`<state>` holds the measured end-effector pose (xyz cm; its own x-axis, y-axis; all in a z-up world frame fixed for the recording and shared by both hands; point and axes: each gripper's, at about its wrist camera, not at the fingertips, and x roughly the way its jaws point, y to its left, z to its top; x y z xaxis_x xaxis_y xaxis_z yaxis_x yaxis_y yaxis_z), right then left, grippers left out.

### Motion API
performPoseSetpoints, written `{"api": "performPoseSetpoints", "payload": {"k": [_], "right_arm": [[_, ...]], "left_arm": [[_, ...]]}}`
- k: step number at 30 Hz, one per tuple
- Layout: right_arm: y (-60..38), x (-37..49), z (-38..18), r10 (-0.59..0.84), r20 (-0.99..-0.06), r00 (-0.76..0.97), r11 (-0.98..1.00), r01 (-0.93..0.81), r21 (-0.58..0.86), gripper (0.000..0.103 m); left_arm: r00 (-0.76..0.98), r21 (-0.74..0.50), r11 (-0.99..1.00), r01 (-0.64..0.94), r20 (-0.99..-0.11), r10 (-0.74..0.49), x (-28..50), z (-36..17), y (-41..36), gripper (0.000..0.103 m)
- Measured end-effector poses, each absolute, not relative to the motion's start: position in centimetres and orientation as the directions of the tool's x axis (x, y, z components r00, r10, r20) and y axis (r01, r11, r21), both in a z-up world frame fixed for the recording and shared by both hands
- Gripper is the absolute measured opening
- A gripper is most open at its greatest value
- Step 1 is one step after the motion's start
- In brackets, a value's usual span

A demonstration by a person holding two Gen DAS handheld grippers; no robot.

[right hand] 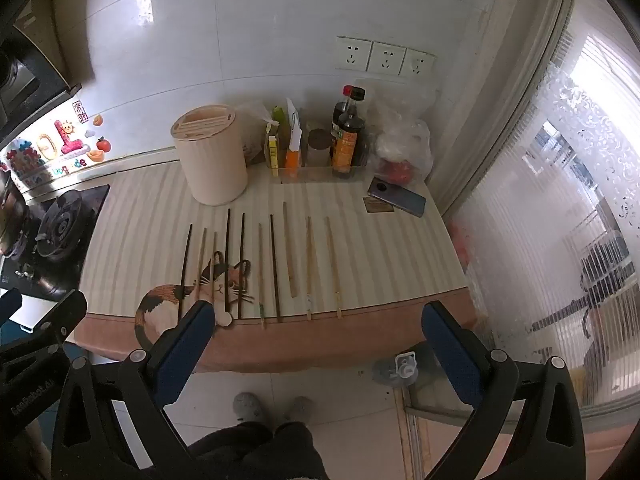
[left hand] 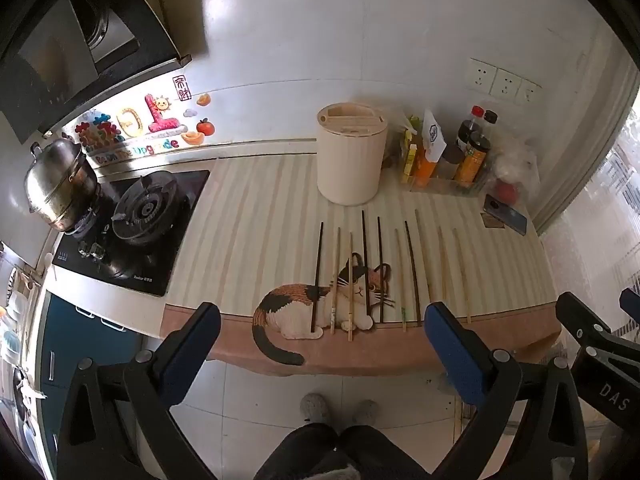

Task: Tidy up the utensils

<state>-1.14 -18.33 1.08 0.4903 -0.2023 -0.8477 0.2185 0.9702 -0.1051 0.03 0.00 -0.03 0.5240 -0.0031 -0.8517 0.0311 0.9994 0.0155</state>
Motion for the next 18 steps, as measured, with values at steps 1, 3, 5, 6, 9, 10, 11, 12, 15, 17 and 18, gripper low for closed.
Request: {"api": "performPoseSetpoints", "payload": {"k": [1, 3, 5, 6, 9, 10, 11, 12, 15, 17, 18], "right_arm": [[-18.31, -1.14, 1.09, -0.211, -0.847, 0.488, 0.969, 0.218, -0.116, 0.103], [-18.37, -1.16, 1.12, -0.211, -0.846, 0.490, 0.969, 0.219, -0.115, 0.103], [-18.39, -1.14, 1.14, -0.212, -0.847, 0.488, 0.969, 0.219, -0.116, 0.103], [-18.45, -1.19, 1.15, -0.208, -0.845, 0.492, 0.969, 0.218, -0.112, 0.103], [-18.48, -1.23, 1.22, -0.209, -0.845, 0.492, 0.970, 0.217, -0.113, 0.103], [-18.44, -1.28, 1.23, -0.208, -0.846, 0.492, 0.970, 0.216, -0.113, 0.103], [-18.49, -1.26, 1.13, -0.210, -0.846, 0.490, 0.969, 0.219, -0.114, 0.103], [-18.46, -1.28, 1.11, -0.211, -0.846, 0.490, 0.969, 0.218, -0.115, 0.103], [-18.38, -1.30, 1.03, -0.212, -0.845, 0.490, 0.969, 0.216, -0.118, 0.103], [-18.39, -1.48, 1.03, -0.209, -0.845, 0.491, 0.970, 0.217, -0.114, 0.103], [-18.38, -1.54, 1.02, -0.211, -0.845, 0.492, 0.969, 0.218, -0.114, 0.103]], "left_arm": [[0.524, 0.015, 0.999, 0.031, -0.851, -0.003, 0.03, -0.03, 0.02, 0.103], [0.525, 0.018, 0.999, 0.032, -0.851, -0.002, 0.04, -0.04, -0.01, 0.103], [0.526, 0.017, 0.999, 0.031, -0.851, -0.002, 0.08, -0.06, 0.01, 0.103], [0.526, 0.017, 0.999, 0.033, -0.851, -0.003, 0.07, -0.05, 0.01, 0.103], [0.527, 0.017, 0.999, 0.033, -0.850, -0.003, 0.29, 0.24, -0.56, 0.103], [0.527, 0.016, 0.999, 0.034, -0.850, -0.004, 0.27, 0.22, -0.53, 0.103], [0.526, 0.015, 0.999, 0.035, -0.850, -0.005, 0.34, 0.25, -0.61, 0.103], [0.526, 0.016, 0.999, 0.035, -0.851, -0.005, 0.26, 0.41, -0.64, 0.103], [0.526, 0.017, 0.999, 0.035, -0.850, -0.004, 0.22, 0.35, -0.71, 0.103], [0.527, 0.018, 0.999, 0.035, -0.850, -0.003, 0.23, 0.41, -0.82, 0.103], [0.527, 0.019, 0.999, 0.034, -0.850, -0.002, 0.24, 0.41, -0.85, 0.103]]}}
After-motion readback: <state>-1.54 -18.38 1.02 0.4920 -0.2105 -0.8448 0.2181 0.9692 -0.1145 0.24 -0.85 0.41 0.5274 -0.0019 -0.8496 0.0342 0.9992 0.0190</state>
